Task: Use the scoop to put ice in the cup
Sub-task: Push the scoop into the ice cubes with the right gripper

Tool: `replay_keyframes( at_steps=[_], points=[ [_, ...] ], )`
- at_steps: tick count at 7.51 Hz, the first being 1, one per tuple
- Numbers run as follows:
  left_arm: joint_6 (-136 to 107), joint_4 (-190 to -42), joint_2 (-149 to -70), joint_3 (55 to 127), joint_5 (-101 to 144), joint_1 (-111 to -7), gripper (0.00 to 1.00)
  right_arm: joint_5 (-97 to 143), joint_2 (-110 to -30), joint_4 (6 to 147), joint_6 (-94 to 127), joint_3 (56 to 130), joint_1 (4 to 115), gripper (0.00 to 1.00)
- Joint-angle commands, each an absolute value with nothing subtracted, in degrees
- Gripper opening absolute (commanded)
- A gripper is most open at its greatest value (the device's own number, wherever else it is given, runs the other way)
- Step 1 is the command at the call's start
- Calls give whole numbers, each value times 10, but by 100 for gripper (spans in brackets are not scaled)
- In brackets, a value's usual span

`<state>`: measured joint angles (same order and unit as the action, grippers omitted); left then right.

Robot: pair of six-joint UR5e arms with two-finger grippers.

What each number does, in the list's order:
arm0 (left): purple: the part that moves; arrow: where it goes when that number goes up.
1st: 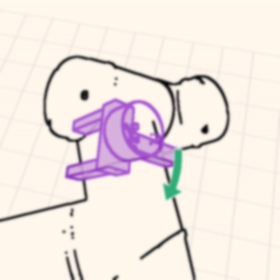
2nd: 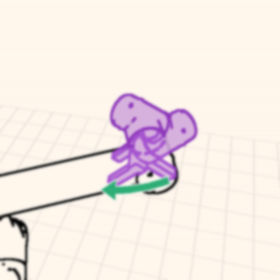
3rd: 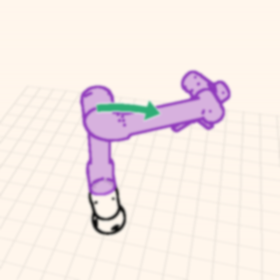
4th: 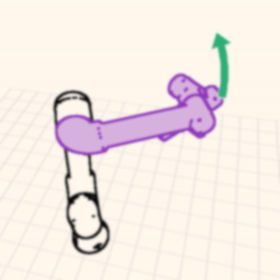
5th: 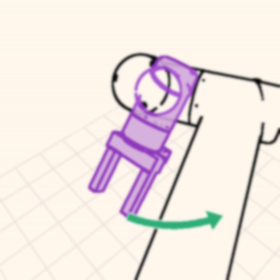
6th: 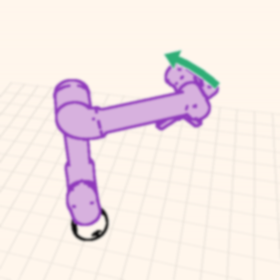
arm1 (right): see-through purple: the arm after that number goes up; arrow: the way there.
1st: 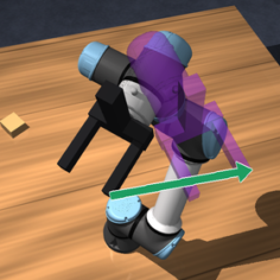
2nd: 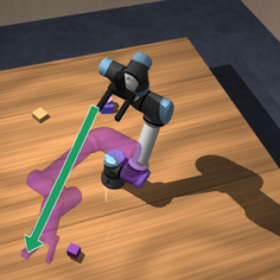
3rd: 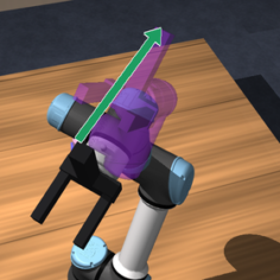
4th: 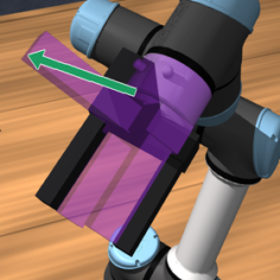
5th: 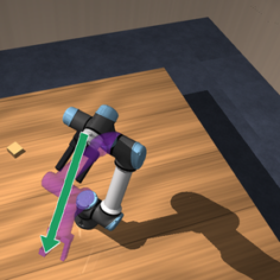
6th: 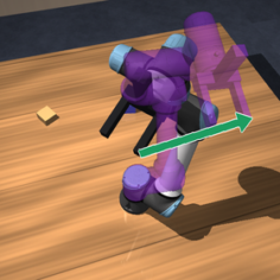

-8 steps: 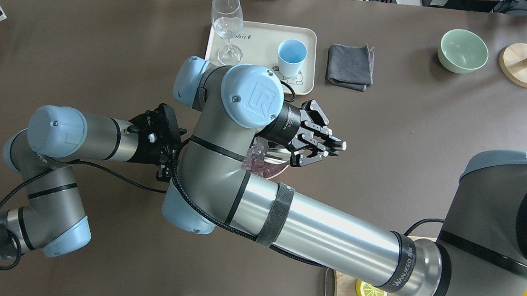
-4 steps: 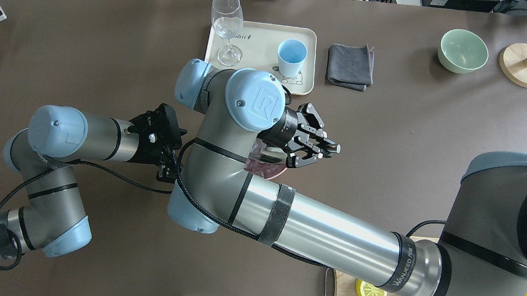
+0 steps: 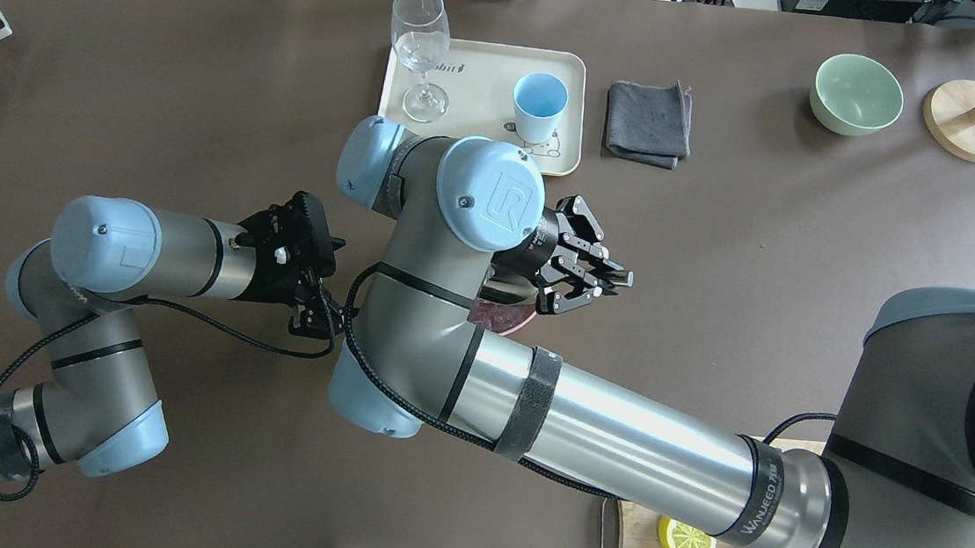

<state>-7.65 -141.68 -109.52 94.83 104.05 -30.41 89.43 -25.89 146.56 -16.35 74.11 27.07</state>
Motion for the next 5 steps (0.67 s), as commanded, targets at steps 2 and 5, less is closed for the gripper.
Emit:
replay_keyframes(
  at_steps=[2,5],
  points=[
    [-76,-1416,-1095,948,1038,-305,98,896,-279,1450,-170,784,271,0],
    [-76,-1421,-1084,952,1041,-304,98,906,-288,1419,-161,773,271,0]
  ],
)
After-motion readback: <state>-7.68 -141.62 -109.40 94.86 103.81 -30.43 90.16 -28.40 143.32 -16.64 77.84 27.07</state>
